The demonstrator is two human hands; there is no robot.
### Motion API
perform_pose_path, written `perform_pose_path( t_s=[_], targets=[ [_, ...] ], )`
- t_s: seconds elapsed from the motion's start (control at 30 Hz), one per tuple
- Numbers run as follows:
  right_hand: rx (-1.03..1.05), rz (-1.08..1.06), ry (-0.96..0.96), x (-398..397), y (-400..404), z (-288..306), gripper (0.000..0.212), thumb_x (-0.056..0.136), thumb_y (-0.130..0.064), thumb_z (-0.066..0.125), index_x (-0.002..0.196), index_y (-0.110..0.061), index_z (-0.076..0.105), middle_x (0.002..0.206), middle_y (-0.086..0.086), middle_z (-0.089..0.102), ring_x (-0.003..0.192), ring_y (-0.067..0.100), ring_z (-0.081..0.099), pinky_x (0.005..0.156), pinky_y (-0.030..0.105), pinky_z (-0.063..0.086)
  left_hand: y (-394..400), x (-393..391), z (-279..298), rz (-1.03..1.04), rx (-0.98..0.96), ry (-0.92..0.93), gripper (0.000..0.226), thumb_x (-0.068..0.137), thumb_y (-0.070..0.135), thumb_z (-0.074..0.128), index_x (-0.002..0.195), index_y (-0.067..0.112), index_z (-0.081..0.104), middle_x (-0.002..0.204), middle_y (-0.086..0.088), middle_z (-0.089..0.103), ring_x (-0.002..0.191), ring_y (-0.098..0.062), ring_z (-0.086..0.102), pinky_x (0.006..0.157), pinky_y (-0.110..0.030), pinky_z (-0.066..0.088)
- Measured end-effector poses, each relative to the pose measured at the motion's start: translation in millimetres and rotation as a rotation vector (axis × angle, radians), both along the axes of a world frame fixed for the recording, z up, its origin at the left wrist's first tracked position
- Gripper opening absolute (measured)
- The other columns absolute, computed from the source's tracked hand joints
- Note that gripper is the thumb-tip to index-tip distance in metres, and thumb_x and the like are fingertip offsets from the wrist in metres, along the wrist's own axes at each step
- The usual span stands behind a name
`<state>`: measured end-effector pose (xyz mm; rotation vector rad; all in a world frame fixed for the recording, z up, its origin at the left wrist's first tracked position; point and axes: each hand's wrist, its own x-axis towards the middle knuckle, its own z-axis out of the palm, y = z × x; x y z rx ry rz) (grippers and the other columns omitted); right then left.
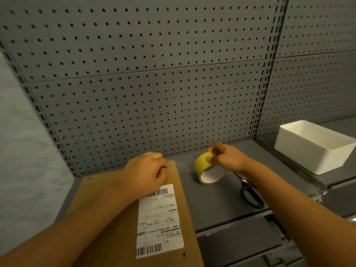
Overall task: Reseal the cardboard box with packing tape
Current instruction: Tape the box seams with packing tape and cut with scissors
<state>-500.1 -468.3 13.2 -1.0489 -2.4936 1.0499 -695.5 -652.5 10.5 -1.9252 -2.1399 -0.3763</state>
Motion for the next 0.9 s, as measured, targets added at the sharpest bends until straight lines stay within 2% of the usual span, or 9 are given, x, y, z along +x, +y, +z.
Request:
perform_pose_path(
  t_s=[0.13,0.2,0.4,0.5,0.6,0.67,0.73,0.9],
  targets=[
    [0.048,0.007,0.038,3.9,3.4,-1.1,0.02,0.089,-0.022,0.064,0.106,-0.019,0.054,0.103,0.003,0.058,0.091,0.019,0.054,0.066,0.025,0.041,-6.2,1.0,-5.7,0.02,-0.008,0.042,0.061,0.085,0.047,0.014,0.116,0.03,0.064,0.102,0.015,0.06,0.096,-0.005,0.054,0.069,-0.022,0.045],
    [0.081,0.02,0.051,5.6,3.5,-1.4,0.018,0.087,-0.021,0.066,0.101,-0.019,0.055,0.098,0.002,0.058,0.086,0.018,0.053,0.063,0.023,0.041,-9.1,0.2,-7.6,0.019,-0.014,0.028,0.062,0.086,0.048,0.014,0.12,0.03,0.062,0.106,0.016,0.06,0.099,-0.004,0.053,0.073,-0.022,0.046],
    [0.179,0.045,0.076,7.8,2.5,-6.5,0.013,0.085,-0.014,0.069,0.093,-0.014,0.06,0.095,0.0,0.06,0.089,0.016,0.055,0.065,0.016,0.04,-14.0,4.8,-5.9,0.02,-0.048,-0.01,0.067,0.086,0.051,0.009,0.13,0.03,0.055,0.119,0.016,0.057,0.108,-0.002,0.048,0.089,-0.022,0.043],
    [0.178,0.065,0.081,7.8,3.6,-10.3,0.012,0.085,-0.011,0.069,0.092,-0.014,0.06,0.095,0.001,0.06,0.09,0.016,0.055,0.065,0.018,0.04,-15.7,6.8,-6.1,0.025,-0.04,-0.034,0.065,0.087,0.051,0.012,0.129,0.029,0.056,0.119,0.015,0.058,0.108,-0.002,0.049,0.09,-0.024,0.044],
    [0.175,0.103,0.069,6.9,6.2,-8.2,0.012,0.086,-0.01,0.067,0.091,-0.015,0.058,0.094,0.0,0.06,0.089,0.016,0.054,0.065,0.015,0.039,-16.2,8.0,-5.7,0.022,-0.033,-0.053,0.062,0.088,0.05,0.015,0.128,0.027,0.058,0.119,0.014,0.059,0.109,-0.003,0.049,0.09,-0.02,0.04],
    [0.189,0.133,0.041,5.8,8.4,-5.8,0.013,0.086,-0.008,0.067,0.09,-0.016,0.057,0.095,0.0,0.059,0.09,0.015,0.053,0.065,0.017,0.039,-16.3,7.6,-5.9,0.026,-0.035,-0.058,0.062,0.088,0.05,0.016,0.128,0.028,0.057,0.119,0.014,0.059,0.109,-0.002,0.049,0.091,-0.021,0.041],
    [0.211,0.129,0.0,7.3,13.2,-5.3,0.015,0.086,-0.007,0.066,0.089,-0.017,0.055,0.097,0.001,0.058,0.092,0.018,0.052,0.069,0.025,0.039,-16.5,7.2,-6.4,0.03,-0.033,-0.06,0.06,0.089,0.049,0.016,0.128,0.028,0.057,0.119,0.015,0.058,0.109,-0.002,0.049,0.092,-0.023,0.042],
    [0.179,0.021,-0.007,21.5,25.7,-8.7,0.015,0.086,-0.005,0.066,0.09,-0.016,0.056,0.098,0.004,0.06,0.093,0.021,0.053,0.075,0.028,0.038,-16.5,7.7,-7.0,0.024,-0.02,-0.064,0.059,0.089,0.048,0.017,0.127,0.028,0.058,0.118,0.016,0.059,0.108,-0.002,0.049,0.09,-0.023,0.042]
  ],
)
